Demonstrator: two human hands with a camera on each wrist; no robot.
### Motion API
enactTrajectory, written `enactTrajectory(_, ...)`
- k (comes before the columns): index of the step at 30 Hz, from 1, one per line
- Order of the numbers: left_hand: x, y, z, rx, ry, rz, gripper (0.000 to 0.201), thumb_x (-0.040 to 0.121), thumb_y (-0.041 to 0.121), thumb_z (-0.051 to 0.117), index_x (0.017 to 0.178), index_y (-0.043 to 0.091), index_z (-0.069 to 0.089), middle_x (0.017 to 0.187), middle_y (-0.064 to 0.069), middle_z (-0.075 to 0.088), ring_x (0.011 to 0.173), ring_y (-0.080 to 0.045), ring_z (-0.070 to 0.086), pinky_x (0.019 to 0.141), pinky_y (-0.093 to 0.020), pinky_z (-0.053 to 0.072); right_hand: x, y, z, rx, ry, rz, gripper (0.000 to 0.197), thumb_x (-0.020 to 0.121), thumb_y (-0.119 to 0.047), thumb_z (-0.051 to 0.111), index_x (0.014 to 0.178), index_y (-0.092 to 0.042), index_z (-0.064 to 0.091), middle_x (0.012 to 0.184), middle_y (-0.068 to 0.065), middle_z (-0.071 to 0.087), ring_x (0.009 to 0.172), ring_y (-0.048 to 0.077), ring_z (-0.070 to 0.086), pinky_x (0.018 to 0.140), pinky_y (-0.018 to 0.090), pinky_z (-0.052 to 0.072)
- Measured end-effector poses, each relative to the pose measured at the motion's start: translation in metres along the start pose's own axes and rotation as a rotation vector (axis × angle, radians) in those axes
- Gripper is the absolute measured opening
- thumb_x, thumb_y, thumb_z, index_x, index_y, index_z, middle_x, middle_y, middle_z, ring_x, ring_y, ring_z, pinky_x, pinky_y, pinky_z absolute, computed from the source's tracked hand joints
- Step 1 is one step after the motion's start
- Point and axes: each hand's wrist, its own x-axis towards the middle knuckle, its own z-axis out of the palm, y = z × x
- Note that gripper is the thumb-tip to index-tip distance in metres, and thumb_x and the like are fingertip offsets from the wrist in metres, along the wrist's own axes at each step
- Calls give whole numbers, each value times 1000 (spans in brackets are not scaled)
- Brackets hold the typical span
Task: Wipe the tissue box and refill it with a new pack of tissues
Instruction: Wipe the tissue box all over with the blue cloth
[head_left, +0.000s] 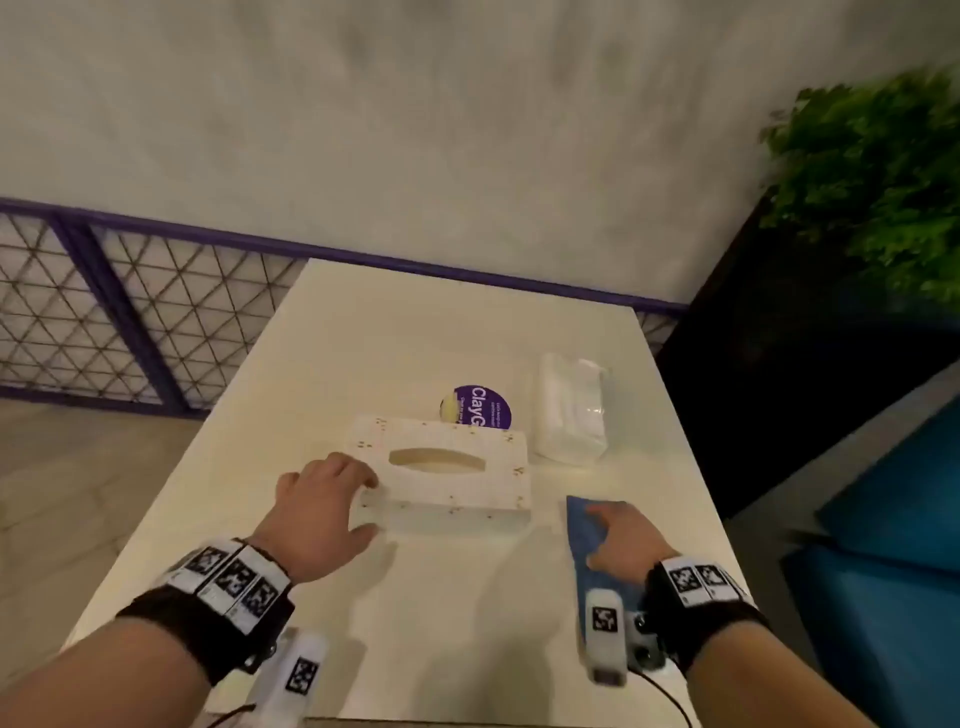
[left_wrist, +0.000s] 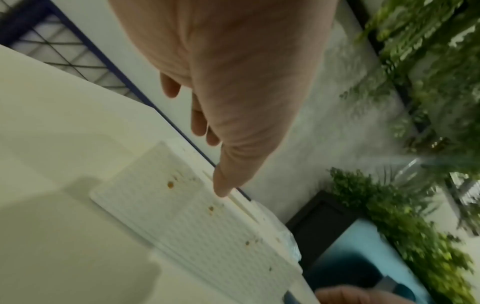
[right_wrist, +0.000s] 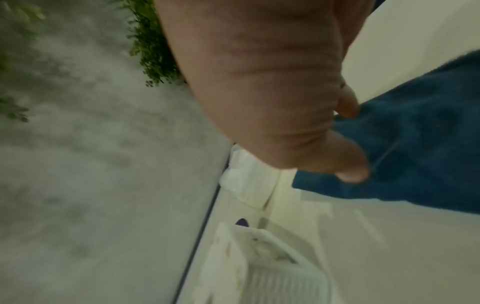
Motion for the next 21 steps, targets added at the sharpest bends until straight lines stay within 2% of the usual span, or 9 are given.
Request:
enactTrajectory(3,15,15,9,156,-70,42,69,81,51,55,142,32,31,148,10,27,136,-16,28,104,-43,23,13,5,8,-112,-3,74,80,72,-21,62,145,-24,29,148,7,41,124,29,52,97,35,51)
enactTrajectory(6,23,20,17,263,-144,35,77,81,48,53,148,27,22,156,6,19,141,-17,22,109,-49,20,1,2,18,-308,-175,86,111,74,-19,71,153,-30,-6,163,4,-4,145,35,21,112,41,37)
enactTrajectory(8,26,19,21,298,-178,12,77,81,45,53,149,26,21,155,6,21,140,-16,26,108,-50,20,-10,3,23,-375,-204,83,114,77,-24,74,152,-29,-12,162,5,-14,148,34,10,117,38,28)
enactTrajectory(10,27,20,21,298,-183,6,78,80,46,54,149,26,21,154,7,23,138,-15,29,107,-49,21,-18,4,28,-350,-182,100,99,83,-29,68,154,-28,-2,163,5,-2,145,33,21,114,36,32)
enactTrajectory(14,29,16,20,261,-202,-10,81,77,48,56,148,30,23,153,10,25,135,-13,34,102,-47,25,-47,-8,21,-315,-131,29,46,98,-25,42,143,-17,39,143,9,48,126,27,50,101,32,42)
enactTrajectory(16,33,13,17,244,-211,-7,80,75,45,59,147,33,26,151,12,29,133,-12,37,100,-45,26,-54,-23,5,-127,-14,-29,32,93,-35,46,116,-19,61,113,8,69,103,24,64,85,29,50)
enactTrajectory(18,37,10,11,220,-235,-5,79,74,42,61,146,33,29,150,13,32,132,-11,39,99,-43,25,-49,-38,-14,152,232,-27,29,91,-50,43,82,-34,66,70,-4,70,71,22,69,60,23,53)
enactTrajectory(19,39,8,9,205,-246,-11,80,74,41,61,146,33,29,150,13,32,132,-10,40,100,-42,25,-42,-48,-23,235,349,-55,26,92,-48,42,83,-42,65,67,-6,69,67,21,68,57,24,54)
enactTrajectory(21,41,7,7,182,-262,-16,81,73,40,61,147,32,29,149,12,32,131,-11,41,103,-41,25,-30,-81,-37,176,519,-257,37,87,-27,44,113,-48,60,95,-5,73,85,24,66,75,32,55)
